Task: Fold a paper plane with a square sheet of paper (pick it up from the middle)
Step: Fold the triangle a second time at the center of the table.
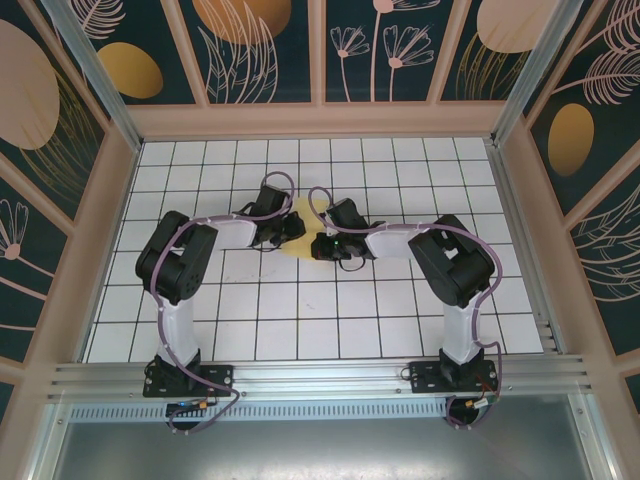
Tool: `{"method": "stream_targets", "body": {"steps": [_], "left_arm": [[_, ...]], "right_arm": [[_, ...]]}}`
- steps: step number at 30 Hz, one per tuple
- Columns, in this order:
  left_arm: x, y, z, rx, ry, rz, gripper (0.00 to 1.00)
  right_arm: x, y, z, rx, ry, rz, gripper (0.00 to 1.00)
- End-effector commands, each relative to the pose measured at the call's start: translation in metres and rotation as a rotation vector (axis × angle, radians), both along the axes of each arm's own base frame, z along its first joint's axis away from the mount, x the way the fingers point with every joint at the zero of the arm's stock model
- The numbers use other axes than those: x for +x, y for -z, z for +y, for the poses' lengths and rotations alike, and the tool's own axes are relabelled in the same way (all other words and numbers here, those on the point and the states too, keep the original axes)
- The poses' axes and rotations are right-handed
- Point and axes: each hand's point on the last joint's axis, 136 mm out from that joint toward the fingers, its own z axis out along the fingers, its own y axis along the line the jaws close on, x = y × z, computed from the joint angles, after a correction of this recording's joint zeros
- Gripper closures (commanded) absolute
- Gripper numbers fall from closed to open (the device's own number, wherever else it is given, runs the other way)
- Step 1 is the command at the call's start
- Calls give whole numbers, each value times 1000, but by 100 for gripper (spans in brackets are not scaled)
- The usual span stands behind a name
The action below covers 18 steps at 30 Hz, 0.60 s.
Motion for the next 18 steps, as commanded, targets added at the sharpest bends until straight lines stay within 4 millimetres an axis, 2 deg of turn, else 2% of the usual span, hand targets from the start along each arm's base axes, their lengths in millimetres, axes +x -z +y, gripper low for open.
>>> {"method": "stream_targets", "body": {"steps": [1,12,15,18], "left_arm": [[21,22,52,132,-118,-10,86],[50,2,65,188,-155,-67,84],[59,-16,73,207,-176,-103,83],[58,-37,76,195,-185,-140,81]], "right_arm": [[-77,95,-81,-382,10,294,98],[-74,91,-79,-370,13,282,98],[-62,76,-67,-327,15,242,98],[-38,43,-44,-236,17,166,97]]}}
